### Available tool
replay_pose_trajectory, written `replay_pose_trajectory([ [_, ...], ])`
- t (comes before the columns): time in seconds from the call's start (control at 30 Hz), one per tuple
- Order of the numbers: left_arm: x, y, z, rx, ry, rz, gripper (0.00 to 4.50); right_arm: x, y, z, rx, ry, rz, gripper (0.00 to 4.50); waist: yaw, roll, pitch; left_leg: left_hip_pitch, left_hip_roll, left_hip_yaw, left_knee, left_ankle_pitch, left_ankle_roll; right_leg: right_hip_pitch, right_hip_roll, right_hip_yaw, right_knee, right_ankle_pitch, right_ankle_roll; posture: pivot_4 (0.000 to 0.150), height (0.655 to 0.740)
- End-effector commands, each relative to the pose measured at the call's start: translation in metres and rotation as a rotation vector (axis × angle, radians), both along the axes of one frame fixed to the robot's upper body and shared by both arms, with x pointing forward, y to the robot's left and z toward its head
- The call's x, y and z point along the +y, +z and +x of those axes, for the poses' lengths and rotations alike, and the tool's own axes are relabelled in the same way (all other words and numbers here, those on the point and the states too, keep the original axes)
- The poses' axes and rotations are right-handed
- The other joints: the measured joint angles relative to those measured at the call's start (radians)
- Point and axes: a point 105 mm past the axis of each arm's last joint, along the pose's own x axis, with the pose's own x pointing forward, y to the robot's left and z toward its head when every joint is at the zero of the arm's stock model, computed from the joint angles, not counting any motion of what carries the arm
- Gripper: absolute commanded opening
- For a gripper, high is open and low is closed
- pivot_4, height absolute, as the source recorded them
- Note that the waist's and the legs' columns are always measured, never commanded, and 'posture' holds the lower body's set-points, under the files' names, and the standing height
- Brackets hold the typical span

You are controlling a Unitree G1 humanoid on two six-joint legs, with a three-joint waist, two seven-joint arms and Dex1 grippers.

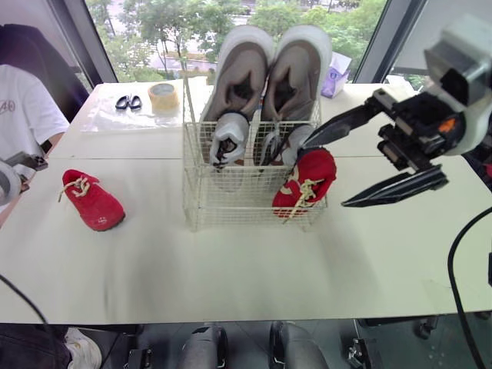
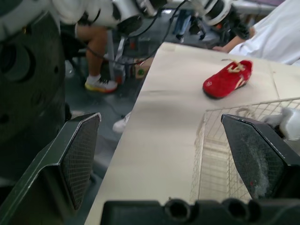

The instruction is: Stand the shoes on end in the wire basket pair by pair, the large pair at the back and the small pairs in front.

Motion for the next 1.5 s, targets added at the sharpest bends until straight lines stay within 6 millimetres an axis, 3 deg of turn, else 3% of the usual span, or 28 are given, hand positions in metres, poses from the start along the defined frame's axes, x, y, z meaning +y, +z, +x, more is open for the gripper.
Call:
replay_pose_trajectory([
  [0.03,0.005,0.0,0.003,0.025,0.005,-0.002,4.5,-0.003,0.003,-0.003,-0.046,-0.006,-0.012,4.45,-0.001,0.0,0.0,0.0,0.0,0.001,0.0,0.002,-0.004,0.0,0.0,0.0,0.0,0.0,0.0,0.15,0.74],
  [0.23,-0.004,-0.043,0.022,0.187,-0.1,-0.125,4.5,-0.006,0.001,-0.009,-0.026,-0.041,0.006,4.45,-0.001,-0.001,0.0,0.0,0.0,0.002,0.0,0.003,-0.004,-0.001,0.001,0.0,0.002,0.001,0.001,0.15,0.74],
  [0.33,0.006,-0.07,0.023,0.275,-0.064,-0.132,4.5,-0.007,-0.001,-0.009,-0.019,-0.064,0.017,4.45,-0.001,-0.002,-0.001,0.0,0.0,0.002,0.0,0.004,-0.002,-0.001,0.001,0.0,0.002,0.001,0.001,0.15,0.74],
  [0.43,0.003,-0.089,0.029,0.329,-0.103,-0.123,3.18,-0.009,-0.003,-0.011,-0.014,-0.094,0.026,4.5,-0.001,-0.003,-0.001,0.0,0.0,0.003,0.0,0.004,-0.002,-0.001,0.001,0.0,0.002,0.001,0.001,0.15,0.74],
  [0.63,-0.004,-0.077,0.043,0.3,-0.155,-0.1,0.19,-0.011,-0.002,-0.013,-0.01,-0.114,0.025,4.5,-0.002,-0.003,-0.001,0.001,0.001,0.003,0.001,0.004,-0.002,-0.002,0.0,0.0,0.006,0.001,0.001,0.15,0.74],
  [0.83,0.003,-0.065,0.037,0.255,-0.115,-0.143,0.06,-0.013,-0.005,-0.009,0.004,-0.129,0.025,4.5,-0.004,-0.004,-0.001,0.001,0.001,0.003,0.002,0.004,0.0,-0.008,-0.001,0.002,0.014,0.001,0.001,0.15,0.74],
  [0.87,0.005,-0.058,0.037,0.226,-0.103,-0.138,0.06,-0.013,-0.005,-0.007,0.007,-0.135,0.029,4.5,-0.005,-0.004,-0.001,0.0,0.001,0.003,0.002,0.004,0.0,-0.008,-0.001,0.002,0.014,0.001,0.001,0.15,0.74],
  [0.93,0.004,-0.018,0.044,0.076,-0.102,-0.035,0.06,-0.016,-0.004,-0.002,0.011,-0.157,0.04,4.5,-0.005,-0.007,0.0,0.0,0.001,0.003,0.002,0.004,-0.001,-0.009,-0.001,0.002,0.015,0.001,0.001,0.15,0.74],
  [1.0,-0.014,0.049,0.051,-0.189,-0.136,0.117,0.06,-0.019,-0.001,0.002,0.014,-0.186,0.06,4.5,0.0,-0.013,0.002,-0.001,0.002,0.002,0.002,0.006,-0.004,-0.009,-0.002,0.002,0.015,0.001,0.001,0.15,0.74],
  [1.07,-0.052,0.119,0.044,-0.508,-0.203,0.265,0.06,-0.021,0.004,0.006,0.022,-0.213,0.095,4.5,0.007,-0.018,0.001,-0.006,0.001,-0.003,0.005,0.007,-0.009,-0.011,-0.005,-0.001,0.015,0.001,0.001,0.15,0.74],
  [1.17,-0.099,0.181,0.018,-0.844,-0.24,0.418,0.06,-0.022,0.012,0.01,0.03,-0.243,0.146,4.5,0.006,-0.019,0.001,-0.012,-0.003,-0.005,0.006,0.006,-0.01,-0.014,-0.01,-0.002,0.013,0.002,0.0,0.15,0.74],
  [1.23,-0.133,0.203,0.003,-1.02,-0.316,0.465,0.06,-0.022,0.015,0.013,0.038,-0.258,0.168,4.5,0.001,-0.017,0.0,-0.012,-0.007,-0.004,0.005,0.006,-0.009,-0.014,-0.014,-0.002,0.013,0.002,0.0,0.15,0.74],
  [1.3,-0.196,0.209,-0.011,-1.183,-0.516,0.523,0.06,-0.022,0.015,0.019,0.049,-0.28,0.184,4.5,0.0,-0.016,0.0,-0.011,-0.009,-0.001,0.004,0.007,-0.005,-0.013,-0.016,-0.004,0.013,0.002,0.0,0.15,0.74],
  [1.37,-0.243,0.184,-0.017,-1.219,-0.705,0.561,0.06,-0.021,0.012,0.022,0.064,-0.287,0.187,4.5,0.001,-0.016,-0.001,-0.008,-0.009,-0.001,0.004,0.007,-0.004,-0.01,-0.015,-0.006,0.013,0.002,0.0,0.15,0.74],
  [1.5,-0.265,0.127,-0.014,-1.121,-0.87,0.577,0.06,-0.022,0.011,0.027,0.093,-0.306,0.194,4.5,-0.007,-0.015,0.0,-0.003,-0.007,0.001,0.005,0.008,-0.002,-0.007,-0.01,-0.005,0.015,0.002,0.002,0.15,0.74],
])
